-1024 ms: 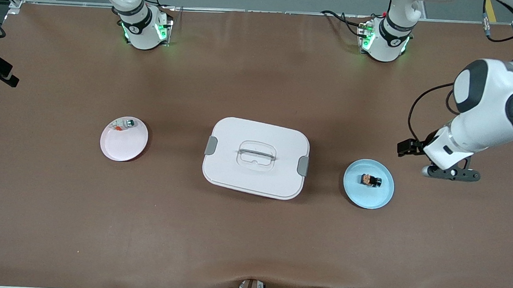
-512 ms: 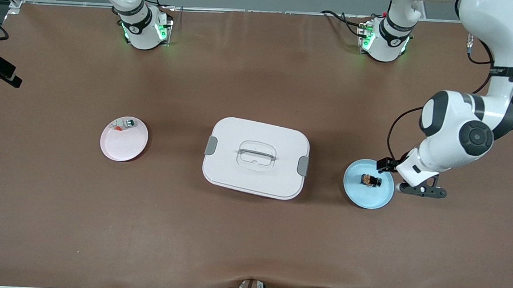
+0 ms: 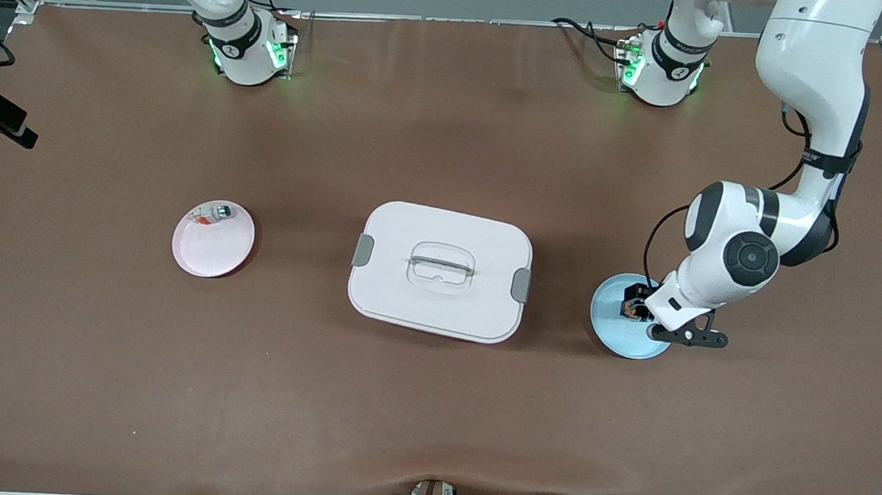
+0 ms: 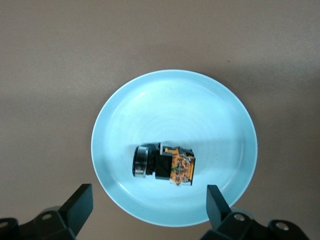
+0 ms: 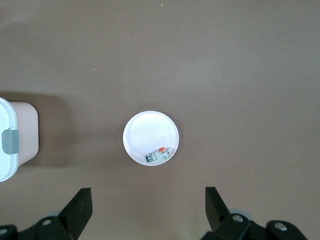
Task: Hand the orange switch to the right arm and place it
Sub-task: 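Close the left gripper on the orange switch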
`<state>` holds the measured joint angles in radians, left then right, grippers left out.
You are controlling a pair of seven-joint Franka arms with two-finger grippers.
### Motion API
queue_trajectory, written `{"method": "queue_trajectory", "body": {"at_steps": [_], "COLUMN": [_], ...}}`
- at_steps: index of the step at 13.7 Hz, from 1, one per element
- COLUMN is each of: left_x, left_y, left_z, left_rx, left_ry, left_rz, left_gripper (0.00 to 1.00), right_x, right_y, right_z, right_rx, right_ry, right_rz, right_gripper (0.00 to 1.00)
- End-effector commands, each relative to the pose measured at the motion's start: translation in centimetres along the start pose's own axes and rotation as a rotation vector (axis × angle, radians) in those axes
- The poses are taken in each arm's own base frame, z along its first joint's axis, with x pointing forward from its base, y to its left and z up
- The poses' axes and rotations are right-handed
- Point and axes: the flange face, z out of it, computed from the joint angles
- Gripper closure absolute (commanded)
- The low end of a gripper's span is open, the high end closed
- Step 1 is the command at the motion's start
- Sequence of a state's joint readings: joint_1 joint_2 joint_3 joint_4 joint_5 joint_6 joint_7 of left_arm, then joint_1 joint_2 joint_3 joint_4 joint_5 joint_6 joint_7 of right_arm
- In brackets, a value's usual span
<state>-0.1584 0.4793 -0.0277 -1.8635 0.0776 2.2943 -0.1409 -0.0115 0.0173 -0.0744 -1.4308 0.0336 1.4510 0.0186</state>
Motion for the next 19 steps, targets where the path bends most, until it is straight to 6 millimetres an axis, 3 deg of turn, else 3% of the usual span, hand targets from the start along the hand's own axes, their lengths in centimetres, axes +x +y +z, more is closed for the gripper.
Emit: {"method": "queue_trajectory", "body": {"at_steps": [1, 6, 15, 19], "left_x": [0.4, 0.3, -0.1, -1.0], "left_y": [0.1, 0.5, 2.1, 1.5], "left_z": [1.0, 3.9, 6.3, 7.9], "left_rx": [0.011, 0.011, 0.002, 0.055], "left_ry": [0.028, 0.008, 0.039, 0.027], "left_rz": [-0.014, -0.029, 0.006, 0.075], "left_gripper": [0.00, 0.00, 0.00, 0.00], "right_x": [-1.0, -1.0, -1.0, -0.9], "right_y": [0.1, 0.1, 0.0, -0.1], "right_z": [-0.3, -0.3, -0.2, 0.0], "right_rx": [0.001, 0.003, 0.003, 0.003], "right_ry": [0.006, 0.005, 0.003, 0.001], "right_rz": [0.015, 0.015, 0.014, 0.014], "right_gripper": [0.00, 0.00, 0.00, 0.00]}}
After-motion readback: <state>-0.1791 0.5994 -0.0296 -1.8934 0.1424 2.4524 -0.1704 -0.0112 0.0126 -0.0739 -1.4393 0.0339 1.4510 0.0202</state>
